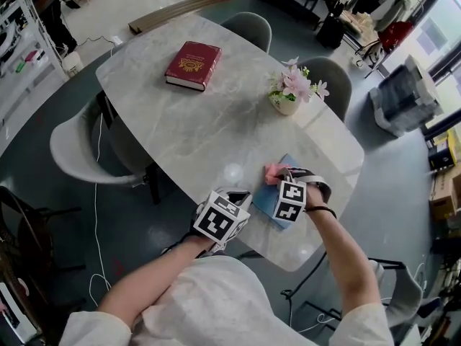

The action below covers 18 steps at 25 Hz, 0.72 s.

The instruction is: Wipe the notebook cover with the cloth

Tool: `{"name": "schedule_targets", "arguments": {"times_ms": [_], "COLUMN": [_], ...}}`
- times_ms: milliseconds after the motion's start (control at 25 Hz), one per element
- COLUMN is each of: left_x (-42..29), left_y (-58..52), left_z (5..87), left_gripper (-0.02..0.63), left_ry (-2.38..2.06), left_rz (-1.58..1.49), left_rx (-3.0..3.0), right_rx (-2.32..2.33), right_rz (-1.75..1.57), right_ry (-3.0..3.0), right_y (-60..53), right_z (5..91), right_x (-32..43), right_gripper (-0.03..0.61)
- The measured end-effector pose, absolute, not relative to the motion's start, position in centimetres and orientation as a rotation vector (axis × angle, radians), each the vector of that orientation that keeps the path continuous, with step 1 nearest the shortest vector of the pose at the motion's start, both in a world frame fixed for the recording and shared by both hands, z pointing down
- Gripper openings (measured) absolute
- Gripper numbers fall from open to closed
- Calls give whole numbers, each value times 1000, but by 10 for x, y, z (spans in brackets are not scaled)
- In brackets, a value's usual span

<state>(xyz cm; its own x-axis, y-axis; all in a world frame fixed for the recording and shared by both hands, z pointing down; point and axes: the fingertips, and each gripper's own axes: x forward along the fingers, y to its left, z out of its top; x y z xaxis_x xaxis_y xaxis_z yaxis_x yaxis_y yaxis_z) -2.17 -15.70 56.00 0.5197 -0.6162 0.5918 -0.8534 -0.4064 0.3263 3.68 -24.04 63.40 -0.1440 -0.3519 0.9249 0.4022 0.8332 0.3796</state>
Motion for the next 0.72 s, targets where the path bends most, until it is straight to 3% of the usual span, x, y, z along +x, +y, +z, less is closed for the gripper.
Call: {"name": "schedule_targets", "arguments": {"times_ms": [720], "left_x": [-20], "left_y": [-141], "left_z": [552], "left_gripper": [6], "left_ry": [-1121], "left_rz": [506], "left_rx": [2224], "right_rx": [-46], "right_rz": [-656], "right_ry": [-1557], "right_y": [-192], "right_z": [634], "right_x": [26], "right_gripper": [15]}}
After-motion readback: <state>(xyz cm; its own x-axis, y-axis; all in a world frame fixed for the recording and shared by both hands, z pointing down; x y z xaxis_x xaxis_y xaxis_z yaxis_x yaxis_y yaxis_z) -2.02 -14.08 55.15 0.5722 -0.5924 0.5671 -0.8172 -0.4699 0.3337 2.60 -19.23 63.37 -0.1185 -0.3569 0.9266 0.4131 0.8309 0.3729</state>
